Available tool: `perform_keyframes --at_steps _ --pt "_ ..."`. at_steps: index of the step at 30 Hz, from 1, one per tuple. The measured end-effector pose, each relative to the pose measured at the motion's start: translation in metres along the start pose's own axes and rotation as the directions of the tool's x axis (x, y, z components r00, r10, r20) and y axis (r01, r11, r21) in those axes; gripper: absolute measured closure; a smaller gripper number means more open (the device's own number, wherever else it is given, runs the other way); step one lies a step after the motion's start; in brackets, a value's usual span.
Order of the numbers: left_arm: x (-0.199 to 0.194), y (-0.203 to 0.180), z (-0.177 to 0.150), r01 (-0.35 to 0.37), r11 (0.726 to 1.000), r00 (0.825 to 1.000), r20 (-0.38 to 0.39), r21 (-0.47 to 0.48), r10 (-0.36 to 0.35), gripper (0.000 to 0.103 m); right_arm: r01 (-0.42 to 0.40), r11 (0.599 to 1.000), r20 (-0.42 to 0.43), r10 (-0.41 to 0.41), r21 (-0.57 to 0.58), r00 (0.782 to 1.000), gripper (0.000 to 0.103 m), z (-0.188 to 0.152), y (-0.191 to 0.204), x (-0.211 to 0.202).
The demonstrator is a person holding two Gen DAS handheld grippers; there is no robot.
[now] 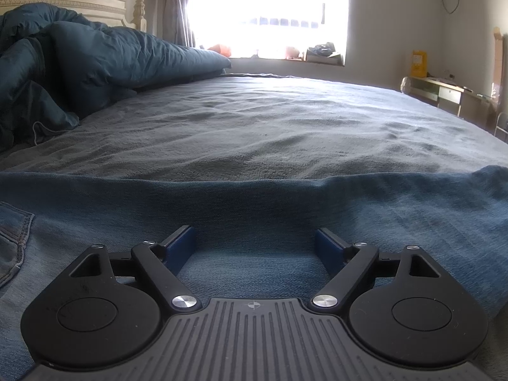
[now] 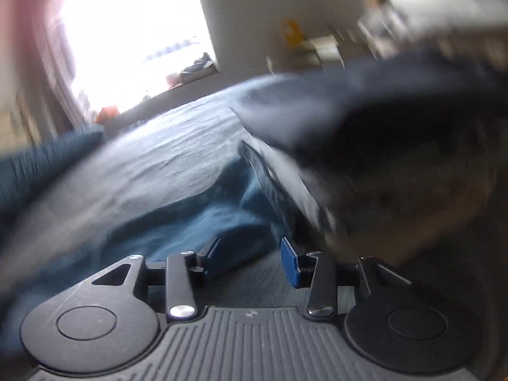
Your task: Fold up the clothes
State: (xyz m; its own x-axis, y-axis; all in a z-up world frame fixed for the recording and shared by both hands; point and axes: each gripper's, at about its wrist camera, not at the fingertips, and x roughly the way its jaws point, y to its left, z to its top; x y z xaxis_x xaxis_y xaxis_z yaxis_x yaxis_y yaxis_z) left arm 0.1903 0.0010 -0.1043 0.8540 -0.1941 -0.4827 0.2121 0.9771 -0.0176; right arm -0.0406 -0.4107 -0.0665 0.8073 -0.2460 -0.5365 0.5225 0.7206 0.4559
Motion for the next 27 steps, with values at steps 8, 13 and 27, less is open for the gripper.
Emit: perform_keyframes --at_steps 8,13,27 --pt "-0.001 0.0 0.0 0.002 1.0 1.0 0.002 -0.003 -0.002 0.019 -0.052 0.936 -0.024 0.064 0.348 0.998 0.043 0.003 -0.018 0.04" --pt "-0.001 0.001 0.0 0.006 1.0 1.0 0.003 -0.01 -0.006 0.019 -0.014 0.919 0.066 -0.013 0.393 0.998 0.042 0.001 -0.011 0.06" --pt "0.0 0.003 0.0 0.014 1.0 1.0 0.006 -0.02 -0.014 0.018 0.033 0.96 0.332 0.063 -0.277 0.941 0.093 -0.018 0.125 0.014"
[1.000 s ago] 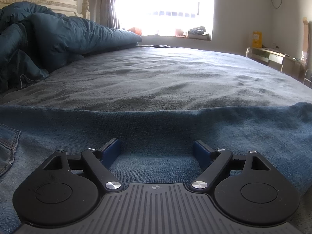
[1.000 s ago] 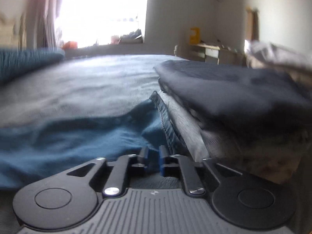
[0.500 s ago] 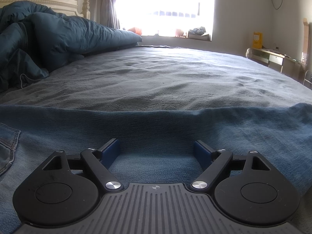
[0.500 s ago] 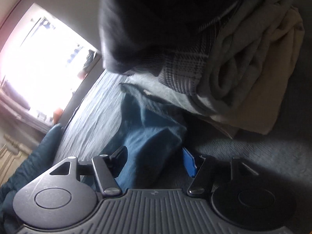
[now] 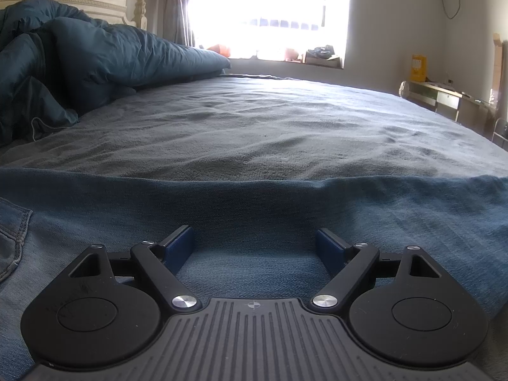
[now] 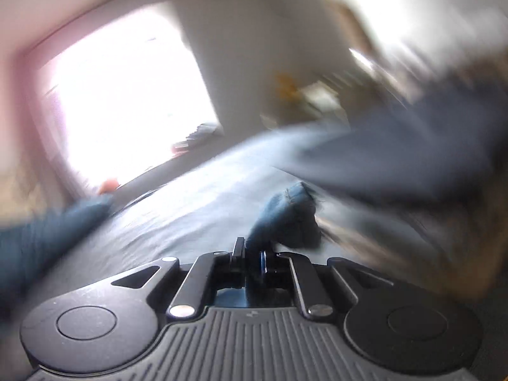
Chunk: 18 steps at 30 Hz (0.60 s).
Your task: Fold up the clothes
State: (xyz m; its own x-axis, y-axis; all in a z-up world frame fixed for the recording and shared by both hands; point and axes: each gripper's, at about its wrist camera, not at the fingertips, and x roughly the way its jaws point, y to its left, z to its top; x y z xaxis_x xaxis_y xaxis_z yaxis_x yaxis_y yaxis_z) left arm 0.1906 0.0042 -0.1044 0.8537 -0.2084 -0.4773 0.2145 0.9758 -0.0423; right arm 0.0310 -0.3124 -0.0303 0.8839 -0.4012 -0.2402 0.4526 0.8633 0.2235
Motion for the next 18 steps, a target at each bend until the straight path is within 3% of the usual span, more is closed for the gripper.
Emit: perform_keyframes --at_steps 1,3,7,10,12,14,18 --pt "0.0 0.0 0.0 0.0 1.0 1.0 0.0 0.0 0.0 0.018 -0.023 0.99 0.016 0.025 -0.142 1.0 0.093 -0.002 0.023 -0.005" --pt "0.0 0.0 0.0 -0.001 1.0 1.0 0.0 0.001 0.001 0.018 -0.078 0.915 0.009 0.089 -0.397 0.996 0.093 -0.018 0.063 -0.014" --pt "0.0 -0.001 0.0 -0.002 1.0 1.0 0.0 0.003 0.002 0.018 -0.182 0.662 -0.103 0.157 -0.728 0.982 0.086 -0.073 0.111 -0.029" --pt "0.0 -0.001 0.0 -0.002 1.0 1.0 -0.001 0.004 0.002 0.018 -0.23 0.506 -0.173 0.158 -0.832 0.972 0.069 -0.102 0.122 -0.039" --pt "0.0 -0.001 0.0 -0.002 1.0 1.0 -0.001 0.004 0.002 0.018 -0.245 0.451 -0.189 0.167 -0.858 0.968 0.065 -0.109 0.127 -0.047" --pt "0.0 -0.001 0.0 -0.002 1.0 1.0 0.0 0.004 0.002 0.018 -0.305 0.413 -0.239 0.204 -0.858 0.949 0.063 -0.105 0.127 -0.054" --pt "0.0 0.0 -0.001 -0.002 1.0 1.0 0.0 0.003 0.002 0.018 -0.439 0.4 -0.332 0.309 -0.805 0.891 0.061 -0.073 0.123 -0.078"
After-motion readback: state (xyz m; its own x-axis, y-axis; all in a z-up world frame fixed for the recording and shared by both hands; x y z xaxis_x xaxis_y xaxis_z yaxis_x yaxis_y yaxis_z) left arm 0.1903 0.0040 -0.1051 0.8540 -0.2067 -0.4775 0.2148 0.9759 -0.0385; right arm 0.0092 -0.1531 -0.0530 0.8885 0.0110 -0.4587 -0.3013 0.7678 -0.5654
